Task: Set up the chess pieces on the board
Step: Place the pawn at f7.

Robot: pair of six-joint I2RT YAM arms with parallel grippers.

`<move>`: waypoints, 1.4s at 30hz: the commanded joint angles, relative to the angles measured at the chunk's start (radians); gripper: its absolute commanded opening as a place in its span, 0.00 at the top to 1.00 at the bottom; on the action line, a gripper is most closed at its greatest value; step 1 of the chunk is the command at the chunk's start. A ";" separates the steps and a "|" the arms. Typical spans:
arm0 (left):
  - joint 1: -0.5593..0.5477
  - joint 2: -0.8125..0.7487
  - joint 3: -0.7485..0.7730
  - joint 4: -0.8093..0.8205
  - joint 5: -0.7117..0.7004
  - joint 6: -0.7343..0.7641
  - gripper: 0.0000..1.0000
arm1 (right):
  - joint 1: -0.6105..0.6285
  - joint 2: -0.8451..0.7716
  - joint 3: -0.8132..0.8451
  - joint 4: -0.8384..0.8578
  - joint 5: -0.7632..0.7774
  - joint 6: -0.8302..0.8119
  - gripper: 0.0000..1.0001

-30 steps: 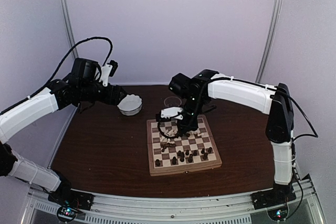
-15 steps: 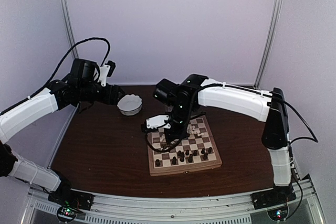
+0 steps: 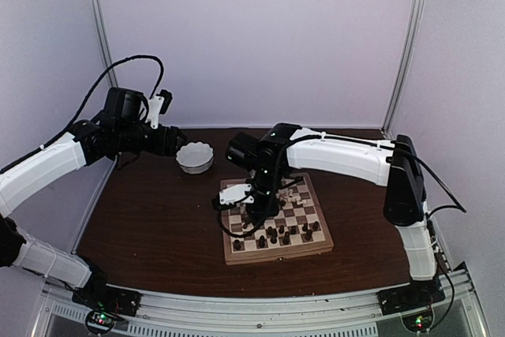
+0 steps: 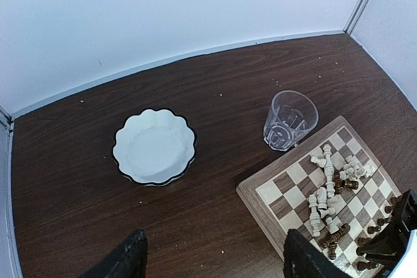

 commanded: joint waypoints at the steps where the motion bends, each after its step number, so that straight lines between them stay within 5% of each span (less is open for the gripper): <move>1: 0.012 -0.025 -0.007 0.043 0.005 -0.012 0.28 | 0.007 0.007 -0.025 0.000 0.024 0.001 0.96; 42: 0.022 -0.026 -0.007 0.044 0.016 -0.018 0.28 | 0.019 0.065 -0.072 0.031 0.011 0.012 0.92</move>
